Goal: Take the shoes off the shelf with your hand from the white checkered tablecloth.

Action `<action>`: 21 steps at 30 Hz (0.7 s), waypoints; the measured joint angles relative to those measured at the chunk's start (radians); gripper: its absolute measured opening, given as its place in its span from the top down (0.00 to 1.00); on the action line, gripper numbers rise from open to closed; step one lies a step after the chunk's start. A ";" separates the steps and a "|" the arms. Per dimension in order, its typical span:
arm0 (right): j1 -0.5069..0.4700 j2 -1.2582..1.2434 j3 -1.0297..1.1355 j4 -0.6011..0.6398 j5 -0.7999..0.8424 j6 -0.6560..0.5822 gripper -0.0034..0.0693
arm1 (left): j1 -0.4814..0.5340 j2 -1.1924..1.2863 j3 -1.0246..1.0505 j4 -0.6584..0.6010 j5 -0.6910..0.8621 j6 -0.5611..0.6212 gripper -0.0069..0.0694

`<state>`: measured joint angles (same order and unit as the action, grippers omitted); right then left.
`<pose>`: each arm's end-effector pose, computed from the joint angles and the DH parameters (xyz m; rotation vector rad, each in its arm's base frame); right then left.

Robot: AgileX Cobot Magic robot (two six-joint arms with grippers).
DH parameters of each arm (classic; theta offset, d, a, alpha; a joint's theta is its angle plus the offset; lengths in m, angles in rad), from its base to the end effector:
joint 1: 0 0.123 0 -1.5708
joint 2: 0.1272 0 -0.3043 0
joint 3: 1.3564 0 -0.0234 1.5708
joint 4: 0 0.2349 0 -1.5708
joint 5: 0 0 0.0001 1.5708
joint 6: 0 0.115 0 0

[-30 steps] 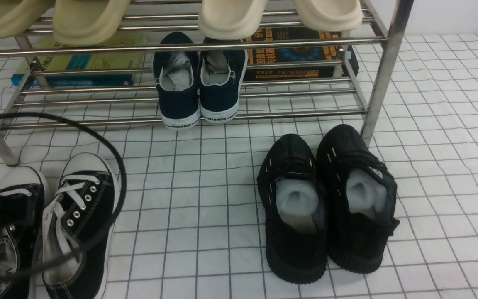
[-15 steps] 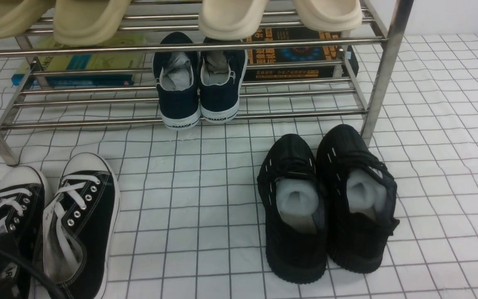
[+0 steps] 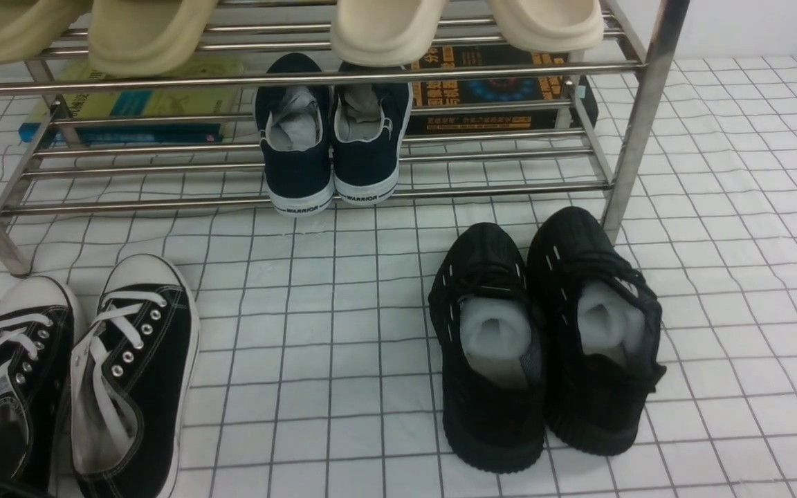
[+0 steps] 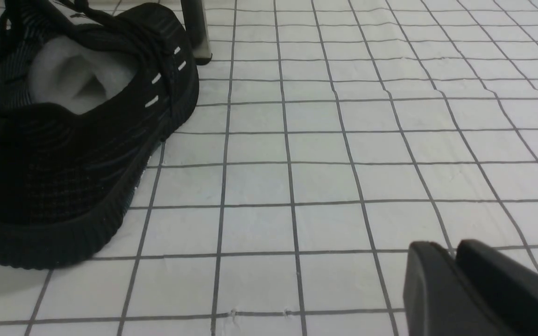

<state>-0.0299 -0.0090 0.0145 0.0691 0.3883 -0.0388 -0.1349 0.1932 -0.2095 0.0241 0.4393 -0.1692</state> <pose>0.0397 0.0018 0.1667 0.0337 1.8762 0.0213 0.0506 -0.0057 0.2284 -0.0189 1.9105 -0.1812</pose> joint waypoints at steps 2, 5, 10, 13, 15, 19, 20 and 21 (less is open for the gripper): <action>0.000 0.000 0.000 0.000 0.000 0.000 0.82 | 0.012 -0.035 0.041 0.014 -0.019 -0.007 0.88; 0.000 0.000 0.000 0.000 0.000 0.000 0.82 | 0.048 -0.117 0.131 0.041 -0.057 -0.018 0.88; 0.000 0.000 0.000 0.000 0.000 0.000 0.81 | 0.075 -0.200 0.234 0.091 -0.071 -0.025 0.88; 0.000 0.000 0.000 0.000 0.000 0.000 0.80 | 0.075 -0.205 0.235 0.096 -0.071 -0.027 0.87; 0.000 0.000 0.000 0.000 0.000 0.000 0.79 | 0.076 -0.205 0.235 0.098 -0.071 -0.028 0.87; 0.000 0.000 0.000 0.000 0.000 0.000 0.79 | 0.076 -0.206 0.235 0.098 -0.070 -0.028 0.87; 0.000 0.000 0.000 0.000 0.000 0.000 0.78 | 0.076 -0.206 0.235 0.098 -0.070 -0.028 0.86; 0.000 0.000 0.000 0.000 0.000 0.000 0.78 | 0.076 -0.206 0.235 0.098 -0.070 -0.028 0.86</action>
<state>-0.0299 -0.0090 0.0145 0.0691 0.3883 -0.0388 -0.0591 -0.0125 0.0258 0.1223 0.3689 -0.1969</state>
